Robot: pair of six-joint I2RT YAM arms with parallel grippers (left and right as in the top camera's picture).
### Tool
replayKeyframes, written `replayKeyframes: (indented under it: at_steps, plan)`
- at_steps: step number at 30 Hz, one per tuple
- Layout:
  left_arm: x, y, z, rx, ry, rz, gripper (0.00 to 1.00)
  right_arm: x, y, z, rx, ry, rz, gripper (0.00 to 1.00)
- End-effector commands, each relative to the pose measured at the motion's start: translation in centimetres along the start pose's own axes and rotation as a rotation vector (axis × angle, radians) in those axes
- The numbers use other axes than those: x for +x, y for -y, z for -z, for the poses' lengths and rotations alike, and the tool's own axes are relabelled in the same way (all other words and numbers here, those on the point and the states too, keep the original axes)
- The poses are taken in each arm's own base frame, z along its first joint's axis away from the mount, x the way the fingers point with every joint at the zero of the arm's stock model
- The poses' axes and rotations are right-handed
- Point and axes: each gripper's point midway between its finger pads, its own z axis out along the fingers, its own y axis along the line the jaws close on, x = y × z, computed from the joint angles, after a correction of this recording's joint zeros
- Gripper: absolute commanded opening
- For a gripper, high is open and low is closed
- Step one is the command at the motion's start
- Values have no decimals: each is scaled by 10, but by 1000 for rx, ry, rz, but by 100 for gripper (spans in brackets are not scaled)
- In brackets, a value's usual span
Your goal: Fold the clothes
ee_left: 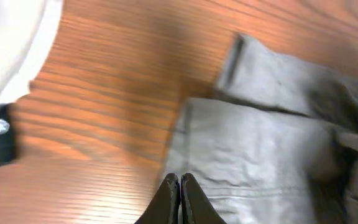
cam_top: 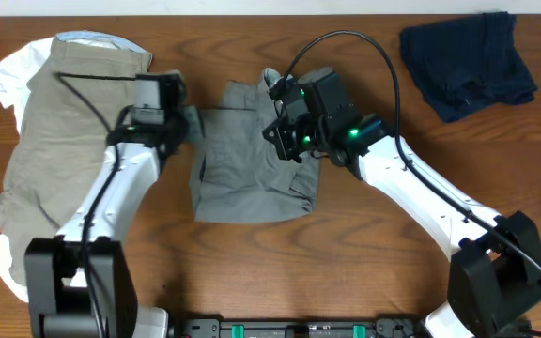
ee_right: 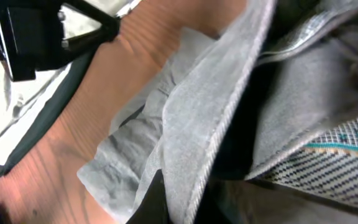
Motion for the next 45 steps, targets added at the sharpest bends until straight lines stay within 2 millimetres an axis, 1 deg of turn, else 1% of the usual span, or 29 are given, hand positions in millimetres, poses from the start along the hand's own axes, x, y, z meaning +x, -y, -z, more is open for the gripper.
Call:
replayKeyframes:
  at_steps: [1,2,3,5,7,9,11,13,15,19,21,22,24,26,27,28,30,33,34,35,36,38,41,43,45]
  plan:
    - [1,-19,0,-61,-5,35,6,-15,-24,-7,-48,50,46,15]
    - [0,-21,0,-64,-3,39,6,-17,-31,-12,-63,61,62,28]
    - [-1,-23,0,-67,0,44,6,-18,-39,-16,-85,71,80,35]
    - [-4,-30,1,-75,9,57,6,-15,-59,-28,-129,75,115,53]
    - [-6,-37,2,-85,13,76,6,-9,-74,-36,-156,70,140,62]
    - [-6,-45,3,-96,12,91,6,-6,-83,-39,-170,65,163,71]
    - [-7,-52,4,-106,13,104,6,-6,-85,-37,-173,66,173,75]
    - [-8,-56,4,-112,15,113,6,-9,-81,-32,-164,72,165,78]
    - [-8,-59,5,-116,16,118,6,-14,-71,-24,-146,79,149,80]
    - [-8,-59,5,-116,16,112,6,-23,-44,-9,-99,87,91,82]
    - [-9,-59,5,-115,19,99,6,-22,-32,-6,-81,78,54,80]
    - [-11,-59,5,-116,25,83,6,-20,-28,-6,-75,66,42,77]
    - [-15,-62,7,-118,37,78,6,-15,-28,-8,-71,48,38,68]
    - [-20,-67,10,-124,52,89,6,-10,-33,-13,-76,35,44,53]
    - [-24,-70,13,-127,62,96,6,-8,-34,-16,-69,29,42,43]
    - [-26,-72,15,-130,70,100,6,-5,-34,-20,-53,25,36,34]
    - [-32,-78,22,-136,94,111,6,1,-30,-32,-5,13,16,19]
    - [-40,-85,31,-144,129,133,6,9,-31,-51,-5,-1,19,5]
    - [-43,-86,34,-146,140,137,6,13,-32,-59,-9,-6,13,2]
    - [-45,-88,36,-148,149,146,6,16,-33,-67,-14,-11,9,1]
    - [-47,-90,38,-149,158,154,6,22,-36,-77,-25,-21,1,1]
    - [-48,-91,39,-150,163,155,6,31,-42,-89,-52,-43,-4,1]
    - [-48,-91,39,-150,162,155,6,55,-58,-108,-109,-106,-22,1]
    - [-48,-91,39,-150,162,155,7,73,-69,-116,-134,-158,-22,1]
    - [-48,-91,39,-150,162,155,6,89,-82,-121,-161,-204,-14,1]
